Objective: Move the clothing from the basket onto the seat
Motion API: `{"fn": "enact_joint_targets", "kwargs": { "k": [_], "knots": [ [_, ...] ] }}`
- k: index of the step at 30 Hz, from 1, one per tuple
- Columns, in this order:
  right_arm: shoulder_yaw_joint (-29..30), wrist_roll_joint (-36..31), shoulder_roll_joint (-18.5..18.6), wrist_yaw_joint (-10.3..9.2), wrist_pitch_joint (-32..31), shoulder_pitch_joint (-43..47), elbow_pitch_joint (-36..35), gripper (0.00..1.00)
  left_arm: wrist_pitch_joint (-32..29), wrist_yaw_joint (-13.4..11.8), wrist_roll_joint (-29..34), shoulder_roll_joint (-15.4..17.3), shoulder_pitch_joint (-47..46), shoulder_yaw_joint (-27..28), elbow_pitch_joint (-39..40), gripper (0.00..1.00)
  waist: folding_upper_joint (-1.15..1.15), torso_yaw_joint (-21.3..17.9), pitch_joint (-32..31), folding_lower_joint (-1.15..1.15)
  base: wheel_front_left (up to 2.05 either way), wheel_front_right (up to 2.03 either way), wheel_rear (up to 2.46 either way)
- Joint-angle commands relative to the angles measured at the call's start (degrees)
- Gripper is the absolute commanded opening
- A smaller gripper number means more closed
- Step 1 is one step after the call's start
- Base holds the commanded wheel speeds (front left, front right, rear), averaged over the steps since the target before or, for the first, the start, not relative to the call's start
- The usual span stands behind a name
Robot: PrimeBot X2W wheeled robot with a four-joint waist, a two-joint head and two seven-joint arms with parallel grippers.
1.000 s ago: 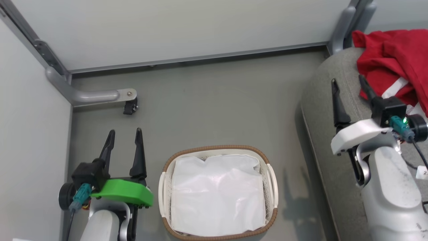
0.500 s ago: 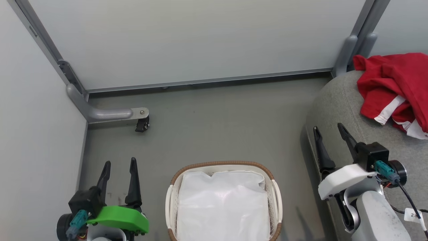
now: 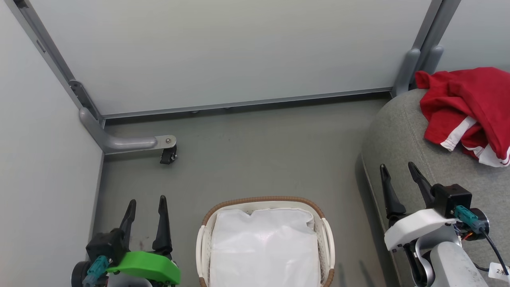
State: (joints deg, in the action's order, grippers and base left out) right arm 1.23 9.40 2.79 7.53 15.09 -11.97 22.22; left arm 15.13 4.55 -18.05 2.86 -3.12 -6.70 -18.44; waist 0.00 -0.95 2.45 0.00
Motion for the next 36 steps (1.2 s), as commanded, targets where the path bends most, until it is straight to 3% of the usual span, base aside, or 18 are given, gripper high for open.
{"fn": "enact_joint_targets", "kwargs": {
  "k": [1, 10, 11, 16, 36],
  "knots": [
    [0.0, 0.3, 0.2, -0.08, 0.1, 0.8, -0.1, 1.0, 0.0, 0.0, -0.3, 0.1, 0.7, 0.0, 0.0, 1.0, 0.0, -0.1, 0.0, 0.0, 0.0, 0.0, 0.0],
    [0.1, 0.2, 0.2, -0.08, 0.1, 1.0, -0.3, 1.0, 0.0, -0.7, -0.1, 0.1, 0.7, 0.3, -0.8, 1.0, 0.0, 0.1, -0.2, 0.0, 0.0, 0.0, 0.0],
    [0.1, 0.0, 0.0, 0.0, 0.0, 0.2, -0.1, 0.0, 0.0, -0.5, 0.0, 0.0, 0.0, 0.1, -0.6, 0.0, 0.0, 0.1, -0.2, 0.0, 0.0, 0.0, 0.0],
    [0.3, 1.0, -0.5, 0.0, -0.5, 1.3, 2.0, 0.0, -0.3, -0.5, -0.9, -0.1, 0.3, 0.1, -2.6, 0.0, 0.0, 0.1, -0.2, 0.0, 0.0, 0.0, 0.0],
    [1.5, 21.9, -0.3, -0.01, -5.8, 2.5, -0.8, 0.0, -5.7, 0.4, -19.6, 0.0, -0.7, 3.5, -0.7, 0.0, 0.0, 0.2, -0.6, 0.0, 0.0, 0.0, 0.0]
  ]
}}
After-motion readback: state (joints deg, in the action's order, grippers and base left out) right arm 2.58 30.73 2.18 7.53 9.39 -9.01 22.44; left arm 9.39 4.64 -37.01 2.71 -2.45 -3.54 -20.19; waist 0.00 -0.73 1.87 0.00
